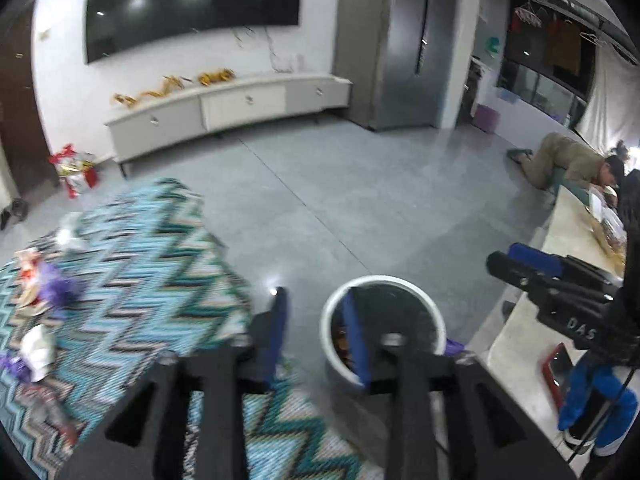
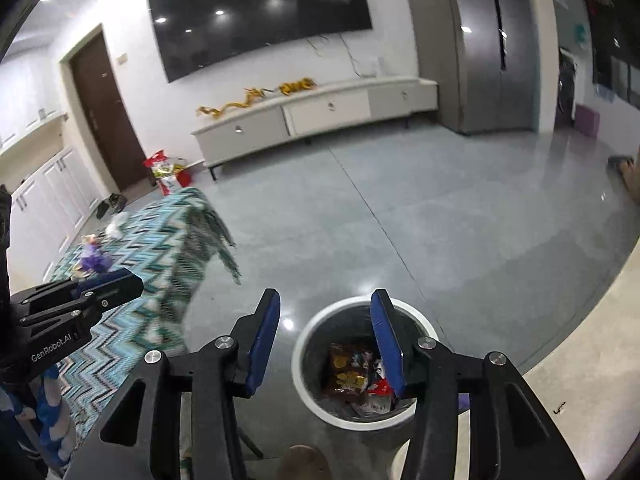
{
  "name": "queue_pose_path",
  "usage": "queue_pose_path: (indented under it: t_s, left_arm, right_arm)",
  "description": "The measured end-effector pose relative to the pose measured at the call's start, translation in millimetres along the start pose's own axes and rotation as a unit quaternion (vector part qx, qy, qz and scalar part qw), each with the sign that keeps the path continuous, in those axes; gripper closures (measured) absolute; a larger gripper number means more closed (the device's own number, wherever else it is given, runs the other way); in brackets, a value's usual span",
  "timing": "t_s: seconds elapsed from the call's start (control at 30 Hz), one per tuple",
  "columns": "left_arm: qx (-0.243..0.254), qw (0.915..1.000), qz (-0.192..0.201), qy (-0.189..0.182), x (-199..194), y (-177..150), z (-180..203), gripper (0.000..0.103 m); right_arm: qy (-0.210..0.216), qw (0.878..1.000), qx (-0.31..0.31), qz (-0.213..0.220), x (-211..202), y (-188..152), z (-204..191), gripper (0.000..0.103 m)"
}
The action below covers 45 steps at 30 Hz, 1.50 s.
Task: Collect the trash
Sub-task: 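Move both open tools back to the rug, then grasp the purple plastic bag with left tool while right grasps white plastic bag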
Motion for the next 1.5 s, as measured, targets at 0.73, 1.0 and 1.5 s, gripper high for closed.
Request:
queue_pose_path:
  t_s: [0.73,1.0,1.5]
  left_arm:
    - [-0.043,0.9880,0.092,0.117,-161,-48,-102,0.047]
    - [-0.120,0.9760,0.088,0.160,-201,-101,-207,0.047]
    - [-0.248,0.9598,0.045,0.123,-161,-135,-325,0.047]
  right_arm:
    - [0.069,0.991,-0.102,0.056,-89,15,-127,0.055]
    - [0.100,0.983,-0.143,0.049,-85,16,-184,0.054]
    - [0.209,0.954,-0.214,-0.036,-19,-8,-340,0.054]
Point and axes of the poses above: each gripper's, at about its wrist camera, not at the fingertips, and x roughly the way its jaws point, z to its right, y to its top, the point moved 9 cm from there along x, roughly the way its jaws point, and after that the axes turned 15 degrees about -y, right-handed, at the moved point
